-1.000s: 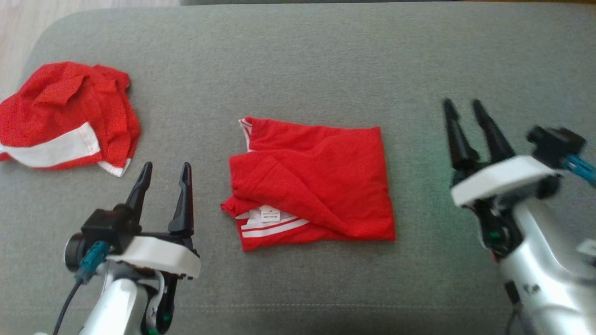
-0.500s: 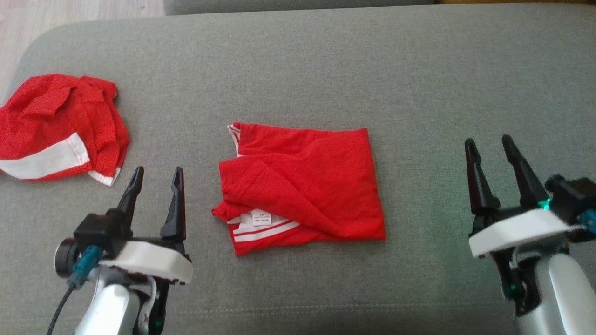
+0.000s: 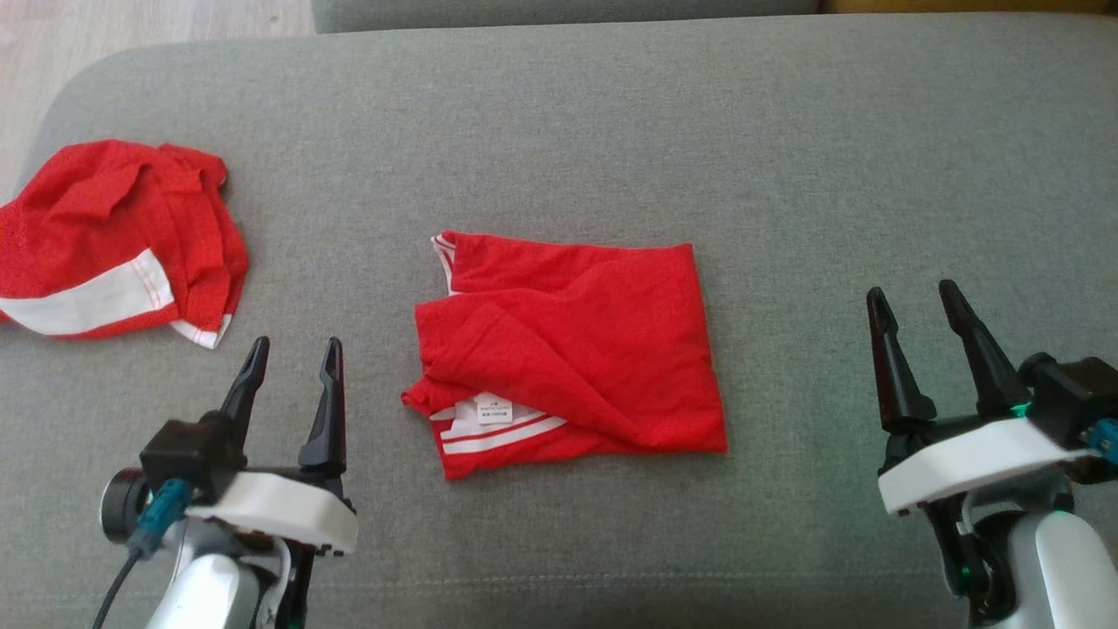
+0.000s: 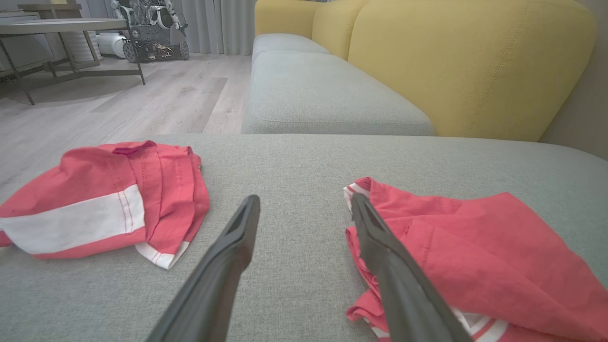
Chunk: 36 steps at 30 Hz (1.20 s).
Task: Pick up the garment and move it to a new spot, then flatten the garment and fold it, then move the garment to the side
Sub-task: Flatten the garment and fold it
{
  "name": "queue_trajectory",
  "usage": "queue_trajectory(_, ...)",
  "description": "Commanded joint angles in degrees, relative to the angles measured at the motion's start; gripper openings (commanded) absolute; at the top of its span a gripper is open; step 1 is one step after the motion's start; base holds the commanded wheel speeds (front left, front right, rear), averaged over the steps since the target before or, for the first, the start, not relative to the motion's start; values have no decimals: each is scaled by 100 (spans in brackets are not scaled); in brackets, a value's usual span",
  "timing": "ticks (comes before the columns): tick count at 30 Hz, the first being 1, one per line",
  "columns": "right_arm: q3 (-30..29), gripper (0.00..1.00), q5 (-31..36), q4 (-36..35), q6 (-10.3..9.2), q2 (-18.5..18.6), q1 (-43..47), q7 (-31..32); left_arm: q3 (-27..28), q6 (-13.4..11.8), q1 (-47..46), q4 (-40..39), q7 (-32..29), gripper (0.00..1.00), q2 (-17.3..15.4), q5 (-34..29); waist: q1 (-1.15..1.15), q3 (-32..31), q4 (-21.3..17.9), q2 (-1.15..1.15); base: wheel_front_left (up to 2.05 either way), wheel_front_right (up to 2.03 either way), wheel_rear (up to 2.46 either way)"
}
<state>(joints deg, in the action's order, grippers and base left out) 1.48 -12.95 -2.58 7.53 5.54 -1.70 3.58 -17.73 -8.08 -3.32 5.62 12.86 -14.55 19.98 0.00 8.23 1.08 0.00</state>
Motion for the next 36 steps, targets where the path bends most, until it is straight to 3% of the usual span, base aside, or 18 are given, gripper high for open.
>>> queue_trajectory(1,98,100,58,-256,-4,-2,-66,41,204,-42,-159,-210,-7,100,-149,28,0,0,8,0,0,0,0)
queue_trajectory(13,177,100,83,-200,-4,-13,-201,112,157,-53,-240,-204,12,100,-145,55,0,66,84,0,0,0,0)
queue_trajectory(14,218,40,71,-151,-4,-6,-241,132,145,-43,-269,-200,15,100,-139,57,0,88,118,0,0,0,0)
queue_trajectory(15,277,0,30,-101,-4,-1,-297,138,135,-32,-300,-197,18,100,-133,60,0,112,154,0,0,0,0)
queue_trajectory(19,541,0,-72,130,-4,51,-520,179,100,7,-407,-185,32,100,-116,60,0,199,290,0,0,0,0)
queue_trajectory(24,1278,0,-303,771,-4,56,-1017,129,19,75,-632,-133,70,100,-82,13,0,351,561,0,0,0,0)
queue_trajectory(28,2114,0,-565,1747,-4,0,-1518,98,-21,119,-804,-52,120,100,-10,-3,0,465,792,0,0,0,0)
queue_trajectory(36,2991,0,-1144,3113,-4,-121,-2154,-77,-25,174,-907,66,177,100,76,-3,0,536,975,0,0,0,0)
